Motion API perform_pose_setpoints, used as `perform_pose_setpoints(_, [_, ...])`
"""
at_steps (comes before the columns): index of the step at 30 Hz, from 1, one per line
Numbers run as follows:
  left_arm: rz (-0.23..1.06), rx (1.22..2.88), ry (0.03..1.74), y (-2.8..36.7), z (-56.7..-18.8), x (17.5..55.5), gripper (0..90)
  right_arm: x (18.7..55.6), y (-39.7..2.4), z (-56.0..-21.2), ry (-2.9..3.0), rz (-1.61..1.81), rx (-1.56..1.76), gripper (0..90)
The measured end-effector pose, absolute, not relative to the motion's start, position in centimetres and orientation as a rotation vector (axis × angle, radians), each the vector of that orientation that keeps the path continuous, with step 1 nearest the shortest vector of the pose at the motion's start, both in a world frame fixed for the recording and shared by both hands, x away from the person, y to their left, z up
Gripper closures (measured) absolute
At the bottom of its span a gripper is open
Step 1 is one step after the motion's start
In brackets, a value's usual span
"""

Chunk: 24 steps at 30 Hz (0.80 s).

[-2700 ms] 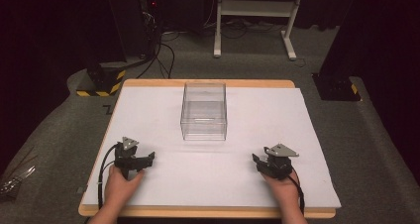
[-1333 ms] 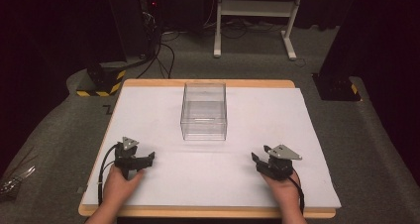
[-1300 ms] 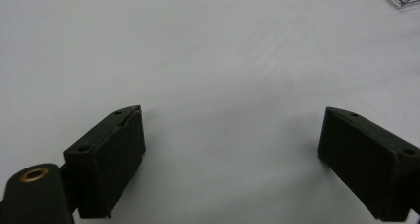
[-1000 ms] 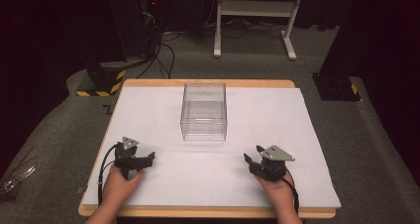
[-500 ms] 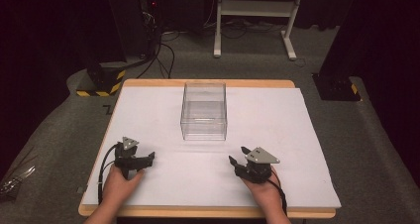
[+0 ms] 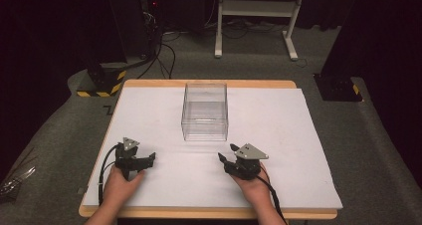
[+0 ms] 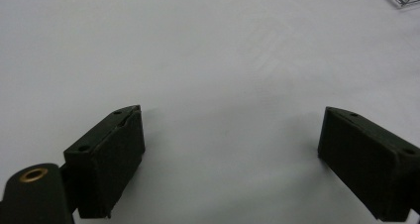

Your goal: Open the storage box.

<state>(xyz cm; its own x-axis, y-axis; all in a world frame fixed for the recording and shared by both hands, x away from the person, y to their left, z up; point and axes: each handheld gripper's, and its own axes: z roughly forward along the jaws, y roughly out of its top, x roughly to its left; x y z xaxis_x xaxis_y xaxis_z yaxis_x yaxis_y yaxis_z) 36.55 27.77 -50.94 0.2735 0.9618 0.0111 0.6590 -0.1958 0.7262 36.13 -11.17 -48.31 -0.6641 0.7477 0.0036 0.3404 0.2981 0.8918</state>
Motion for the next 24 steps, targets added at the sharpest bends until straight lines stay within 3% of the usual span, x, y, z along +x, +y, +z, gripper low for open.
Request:
perform_pose_setpoints(7, [0.64, 1.936, 1.457, 27.8, -50.9, 36.5, 11.1, 37.6, -10.1, -48.6, 2.166, 1.334, 0.999, 47.1])
perform_pose_setpoints(24, [0.641, 1.937, 1.456, 27.8, -50.9, 36.5, 11.1, 39.6, -9.0, -47.8, 2.199, 1.349, 1.033, 45.8])
